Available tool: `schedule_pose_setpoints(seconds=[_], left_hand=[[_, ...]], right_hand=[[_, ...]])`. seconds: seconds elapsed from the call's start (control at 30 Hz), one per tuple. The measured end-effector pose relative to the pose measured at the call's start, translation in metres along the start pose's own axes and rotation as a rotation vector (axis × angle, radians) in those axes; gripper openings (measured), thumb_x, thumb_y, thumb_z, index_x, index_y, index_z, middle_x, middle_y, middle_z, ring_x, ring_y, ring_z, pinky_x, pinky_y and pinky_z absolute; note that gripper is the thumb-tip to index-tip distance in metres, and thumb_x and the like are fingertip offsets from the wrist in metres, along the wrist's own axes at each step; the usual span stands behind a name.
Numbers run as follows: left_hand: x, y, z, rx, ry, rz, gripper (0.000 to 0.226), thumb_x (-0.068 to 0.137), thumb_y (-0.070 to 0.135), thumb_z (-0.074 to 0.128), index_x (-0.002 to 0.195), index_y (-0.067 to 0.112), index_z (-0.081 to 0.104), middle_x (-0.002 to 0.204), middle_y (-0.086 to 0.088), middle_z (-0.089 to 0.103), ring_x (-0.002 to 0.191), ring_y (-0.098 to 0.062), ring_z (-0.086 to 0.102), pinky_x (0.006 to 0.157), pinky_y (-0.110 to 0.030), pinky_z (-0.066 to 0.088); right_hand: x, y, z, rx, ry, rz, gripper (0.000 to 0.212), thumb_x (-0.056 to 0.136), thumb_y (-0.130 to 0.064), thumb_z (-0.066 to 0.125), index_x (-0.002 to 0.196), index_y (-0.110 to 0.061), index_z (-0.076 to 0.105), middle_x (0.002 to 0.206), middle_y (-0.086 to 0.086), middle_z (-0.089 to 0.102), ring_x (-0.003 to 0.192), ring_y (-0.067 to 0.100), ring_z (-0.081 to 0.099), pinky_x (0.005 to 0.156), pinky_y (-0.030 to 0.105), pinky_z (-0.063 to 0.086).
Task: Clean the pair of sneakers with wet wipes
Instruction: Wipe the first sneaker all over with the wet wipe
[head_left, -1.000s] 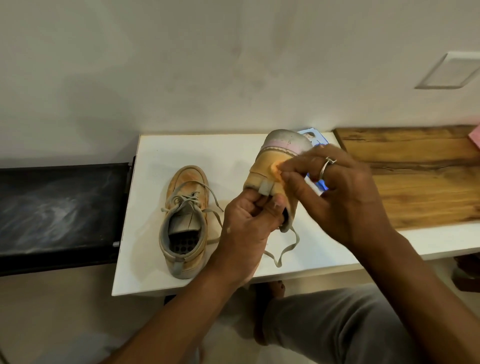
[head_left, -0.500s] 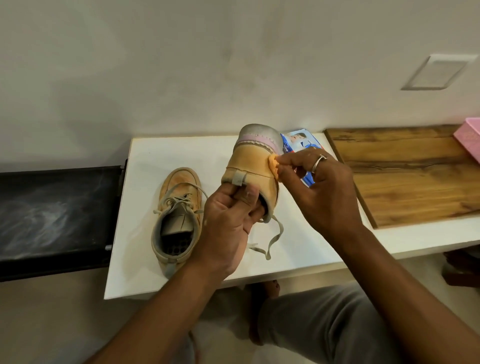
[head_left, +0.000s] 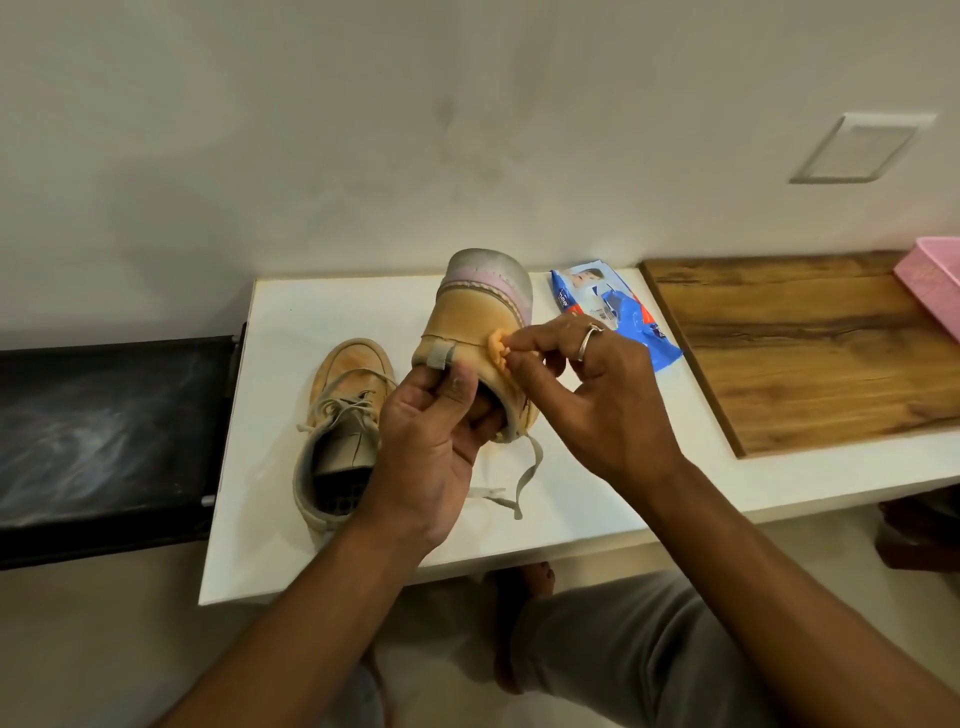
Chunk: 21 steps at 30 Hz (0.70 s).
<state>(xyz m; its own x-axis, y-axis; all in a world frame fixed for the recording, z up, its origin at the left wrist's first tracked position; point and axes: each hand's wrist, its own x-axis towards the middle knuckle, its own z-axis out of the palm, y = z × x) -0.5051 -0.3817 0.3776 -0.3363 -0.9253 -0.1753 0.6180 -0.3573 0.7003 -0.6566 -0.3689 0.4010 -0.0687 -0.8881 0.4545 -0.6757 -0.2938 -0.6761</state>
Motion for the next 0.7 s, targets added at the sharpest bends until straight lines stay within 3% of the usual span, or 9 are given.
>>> schedule_pose_setpoints(seconds=[0.17, 0.57, 0.7], left_hand=[[0.002, 0.003, 0.001, -0.024, 0.028, 0.013, 0.059, 0.085, 0.027, 0.055, 0.139, 0.005, 0.043, 0.132, -0.016, 0.058, 0.117, -0.031, 0.061, 0.101, -0.053, 0.045], [0.003, 0.004, -0.004, 0.046, -0.040, 0.031, 0.050, 0.088, 0.021, 0.053, 0.135, 0.006, 0.047, 0.129, -0.016, 0.060, 0.117, -0.031, 0.060, 0.094, -0.042, 0.052], [0.005, 0.005, -0.006, 0.083, -0.055, 0.033, 0.039, 0.089, 0.012, 0.052, 0.127, 0.005, 0.053, 0.124, -0.014, 0.063, 0.115, -0.030, 0.062, 0.096, -0.042, 0.051]], right_hand=[[0.001, 0.010, 0.007, 0.029, 0.017, 0.215, 0.012, 0.089, -0.030, 0.067, 0.101, -0.029, 0.070, 0.084, -0.020, 0.066, 0.081, 0.004, 0.060, 0.065, 0.012, 0.047], [-0.005, 0.002, 0.007, 0.147, -0.069, 0.219, 0.010, 0.088, -0.025, 0.070, 0.098, -0.027, 0.073, 0.089, -0.016, 0.069, 0.083, 0.004, 0.061, 0.067, 0.010, 0.043], [-0.004, -0.001, 0.007, 0.053, -0.018, 0.148, 0.013, 0.089, -0.026, 0.069, 0.101, -0.030, 0.071, 0.087, -0.014, 0.068, 0.081, 0.008, 0.060, 0.068, 0.018, 0.049]])
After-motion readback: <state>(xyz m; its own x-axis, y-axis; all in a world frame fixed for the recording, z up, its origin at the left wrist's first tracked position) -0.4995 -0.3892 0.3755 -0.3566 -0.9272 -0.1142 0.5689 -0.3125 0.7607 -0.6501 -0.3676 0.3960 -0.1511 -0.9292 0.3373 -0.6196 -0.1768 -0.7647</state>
